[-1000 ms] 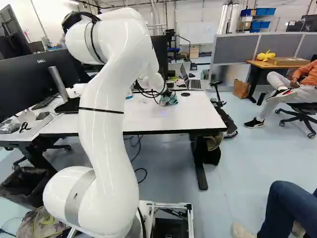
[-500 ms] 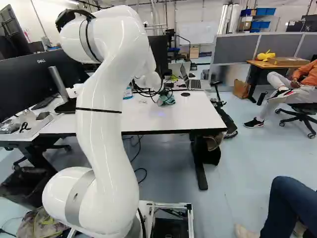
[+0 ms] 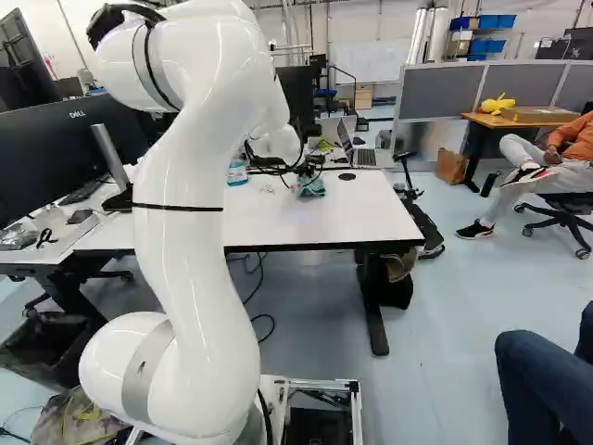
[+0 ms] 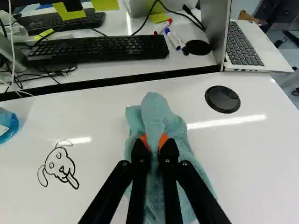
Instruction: Clean the table with the green towel
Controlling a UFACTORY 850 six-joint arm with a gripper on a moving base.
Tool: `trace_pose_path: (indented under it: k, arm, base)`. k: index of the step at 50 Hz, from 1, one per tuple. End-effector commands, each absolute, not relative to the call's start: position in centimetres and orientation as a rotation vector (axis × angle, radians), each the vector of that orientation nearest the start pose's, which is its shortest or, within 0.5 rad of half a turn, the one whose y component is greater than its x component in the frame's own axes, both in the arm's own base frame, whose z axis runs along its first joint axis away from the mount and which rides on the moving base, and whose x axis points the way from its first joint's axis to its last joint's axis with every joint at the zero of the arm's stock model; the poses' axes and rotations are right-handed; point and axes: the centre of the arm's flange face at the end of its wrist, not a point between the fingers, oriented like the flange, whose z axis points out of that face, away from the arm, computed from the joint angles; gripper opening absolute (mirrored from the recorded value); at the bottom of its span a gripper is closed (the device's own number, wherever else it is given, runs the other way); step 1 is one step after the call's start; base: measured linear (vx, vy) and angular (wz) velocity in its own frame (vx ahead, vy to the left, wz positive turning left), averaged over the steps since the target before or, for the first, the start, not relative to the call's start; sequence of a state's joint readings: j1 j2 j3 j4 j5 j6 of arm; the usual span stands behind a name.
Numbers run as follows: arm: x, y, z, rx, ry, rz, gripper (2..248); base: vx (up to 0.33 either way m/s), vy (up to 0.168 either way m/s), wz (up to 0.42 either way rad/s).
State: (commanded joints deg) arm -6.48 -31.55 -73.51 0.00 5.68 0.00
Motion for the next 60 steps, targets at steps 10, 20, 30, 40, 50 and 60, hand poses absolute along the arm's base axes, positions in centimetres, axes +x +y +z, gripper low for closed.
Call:
trace_pose_path:
  k: [10,20,30,40,50,60]
  arm:
    - [65.6,-7.5,42.8,-2.94,0.166,-1.212,37]
    - [64.9,-7.4,43.7,-2.963,0.168,-1.15,37]
    - [64.2,-7.1,44.7,-2.98,0.165,-1.097,37]
    - [63.3,-6.8,45.6,-3.001,0.16,-1.029,37]
    - [62.2,-6.4,46.6,-3.022,0.155,-0.953,37]
    - [60.6,-5.8,47.6,-3.042,0.145,-0.874,37]
  base:
    - [0.0,0.0,0.0]
    - [0.0,0.0,0.0]
    - [0.0,0.0,0.0]
    - [0.0,0.0,0.0]
    - [0.0,0.0,0.0]
    - [0.0,0.0,0.0]
